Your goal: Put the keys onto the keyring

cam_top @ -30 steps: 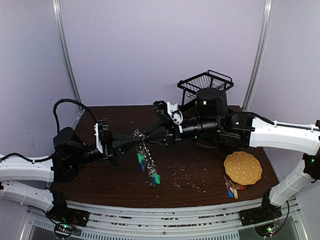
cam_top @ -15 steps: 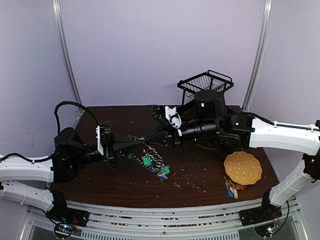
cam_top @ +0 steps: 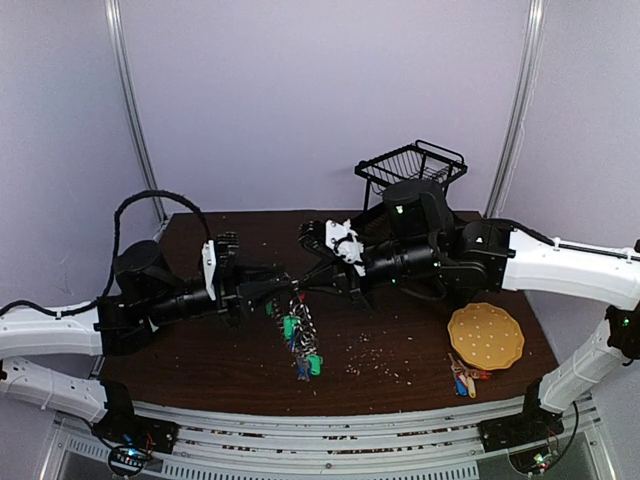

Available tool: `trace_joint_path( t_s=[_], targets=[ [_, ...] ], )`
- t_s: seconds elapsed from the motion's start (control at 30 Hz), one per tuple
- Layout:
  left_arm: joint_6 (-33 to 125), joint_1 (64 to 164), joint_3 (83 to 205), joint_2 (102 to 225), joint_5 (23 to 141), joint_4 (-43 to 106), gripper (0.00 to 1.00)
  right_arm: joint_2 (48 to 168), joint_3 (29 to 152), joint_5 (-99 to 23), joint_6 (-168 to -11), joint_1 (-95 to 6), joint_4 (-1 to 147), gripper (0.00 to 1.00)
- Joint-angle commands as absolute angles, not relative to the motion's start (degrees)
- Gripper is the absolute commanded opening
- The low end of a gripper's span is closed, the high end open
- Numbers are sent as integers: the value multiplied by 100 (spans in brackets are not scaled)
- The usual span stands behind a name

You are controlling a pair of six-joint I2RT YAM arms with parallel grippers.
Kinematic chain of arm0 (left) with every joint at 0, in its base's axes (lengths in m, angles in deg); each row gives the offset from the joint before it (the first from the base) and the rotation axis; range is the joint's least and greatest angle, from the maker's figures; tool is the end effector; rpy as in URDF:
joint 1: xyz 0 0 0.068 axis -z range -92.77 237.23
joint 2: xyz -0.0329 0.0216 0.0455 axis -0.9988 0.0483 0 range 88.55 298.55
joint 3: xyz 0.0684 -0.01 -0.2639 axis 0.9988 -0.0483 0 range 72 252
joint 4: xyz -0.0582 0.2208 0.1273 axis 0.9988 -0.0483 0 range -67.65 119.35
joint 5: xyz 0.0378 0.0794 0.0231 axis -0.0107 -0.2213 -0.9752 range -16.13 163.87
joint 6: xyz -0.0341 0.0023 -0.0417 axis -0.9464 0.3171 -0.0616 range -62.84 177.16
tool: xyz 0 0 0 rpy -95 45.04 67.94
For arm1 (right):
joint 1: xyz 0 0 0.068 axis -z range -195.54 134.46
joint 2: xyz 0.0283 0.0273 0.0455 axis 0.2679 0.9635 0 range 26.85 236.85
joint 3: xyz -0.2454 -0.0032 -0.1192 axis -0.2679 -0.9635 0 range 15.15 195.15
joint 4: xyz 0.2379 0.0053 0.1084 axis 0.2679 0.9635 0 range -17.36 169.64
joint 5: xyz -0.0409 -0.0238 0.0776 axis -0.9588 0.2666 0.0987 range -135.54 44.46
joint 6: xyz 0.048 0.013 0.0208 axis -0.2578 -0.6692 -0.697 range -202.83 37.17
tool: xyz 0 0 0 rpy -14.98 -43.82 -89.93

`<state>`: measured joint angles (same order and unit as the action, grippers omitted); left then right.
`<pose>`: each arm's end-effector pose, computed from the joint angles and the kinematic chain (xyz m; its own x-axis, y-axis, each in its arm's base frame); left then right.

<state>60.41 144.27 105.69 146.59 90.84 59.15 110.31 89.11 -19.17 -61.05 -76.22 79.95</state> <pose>0.1195 -0.2034 0.3014 0.1060 -0.0640 -0.9923 0.9561 0.2806 0.0841 0.1541 0.3066 0.3639 0.2355 -0.2594 -0.9366 -0.9713 -0.0303 -0.2359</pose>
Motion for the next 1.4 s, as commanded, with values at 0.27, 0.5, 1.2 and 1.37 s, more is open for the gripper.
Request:
trace_joint_path(
  t_s=[0.27, 0.5, 1.2, 1.37],
  targets=[
    [6945, 14418, 11685, 14899, 8924, 3912, 27, 11032, 9847, -4009, -5534, -8098, 9137, 0],
    [6816, 14418, 11831, 15090, 9100, 3969, 25, 11072, 9906, -4281, -5437, -8320, 9123, 0],
    [6770, 14427, 11468, 14849, 9254, 4591, 0, 10853, 9541, -3405, -5318, -8061, 8960, 22],
    [6815, 14427, 11334, 14730, 9693, 4804, 0, 10541, 8949, -2425, -5258, -7711, 8518, 31]
  ],
)
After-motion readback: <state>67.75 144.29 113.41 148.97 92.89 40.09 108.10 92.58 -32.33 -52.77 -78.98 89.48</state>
